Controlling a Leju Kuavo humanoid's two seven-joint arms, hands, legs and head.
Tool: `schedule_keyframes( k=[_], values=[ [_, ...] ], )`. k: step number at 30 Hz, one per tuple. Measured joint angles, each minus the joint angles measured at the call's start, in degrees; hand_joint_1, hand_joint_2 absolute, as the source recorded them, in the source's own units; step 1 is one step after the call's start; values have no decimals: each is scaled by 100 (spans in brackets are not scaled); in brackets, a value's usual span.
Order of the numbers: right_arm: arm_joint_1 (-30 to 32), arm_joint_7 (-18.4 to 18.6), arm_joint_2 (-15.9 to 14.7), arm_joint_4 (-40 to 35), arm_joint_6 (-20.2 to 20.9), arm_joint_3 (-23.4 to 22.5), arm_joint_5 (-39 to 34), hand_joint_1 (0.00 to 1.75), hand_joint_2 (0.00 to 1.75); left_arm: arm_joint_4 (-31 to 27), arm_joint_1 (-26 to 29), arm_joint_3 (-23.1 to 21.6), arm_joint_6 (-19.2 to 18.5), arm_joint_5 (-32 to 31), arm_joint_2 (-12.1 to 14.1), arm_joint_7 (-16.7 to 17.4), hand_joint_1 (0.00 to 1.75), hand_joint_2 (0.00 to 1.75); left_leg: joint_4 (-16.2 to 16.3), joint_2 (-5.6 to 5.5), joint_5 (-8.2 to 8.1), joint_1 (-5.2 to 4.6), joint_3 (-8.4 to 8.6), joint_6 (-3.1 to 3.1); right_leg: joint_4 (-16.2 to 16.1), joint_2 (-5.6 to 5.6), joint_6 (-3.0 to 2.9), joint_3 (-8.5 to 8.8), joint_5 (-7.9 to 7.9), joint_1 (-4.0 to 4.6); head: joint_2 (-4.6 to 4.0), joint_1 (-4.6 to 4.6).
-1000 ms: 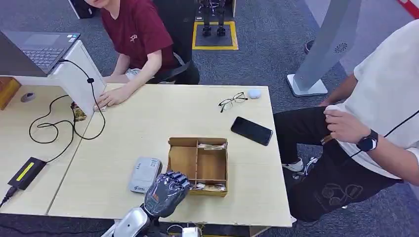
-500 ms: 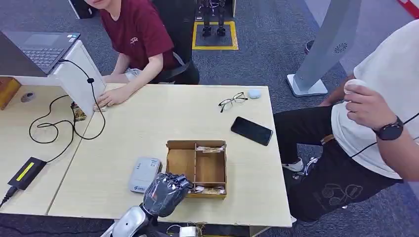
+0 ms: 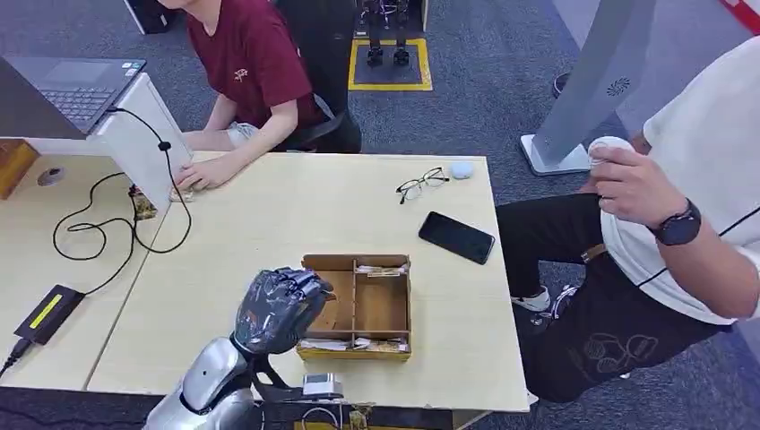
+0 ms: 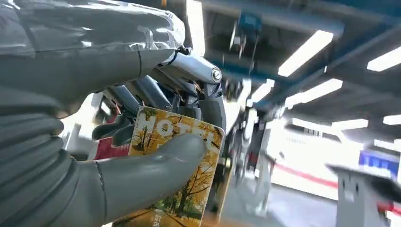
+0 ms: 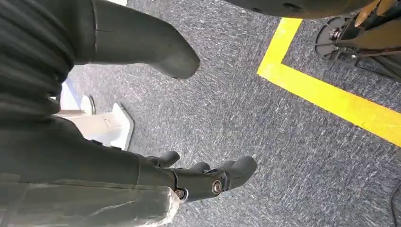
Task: Pass the card to the sensor for recognition and then transmit it.
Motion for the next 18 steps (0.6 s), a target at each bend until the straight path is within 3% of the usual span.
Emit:
schedule_keyframes(
  k=[6, 18],
  values=[
    [-6, 31, 0, -20, 13, 53, 68, 0, 175, -100, -427, 247, -184, -96, 31, 335, 175, 175, 0, 0, 2, 0, 0, 2, 0, 0, 1, 0, 4, 0, 0, 0],
    [-121, 131, 0, -79, 81, 184, 205, 0, 175, 1015, -1243, 824, -57, -426, -35, 837, 175, 175, 2, 2, 8, 0, 0, 2, 1, 3, -2, -2, 11, 0, 0, 0]
  ],
)
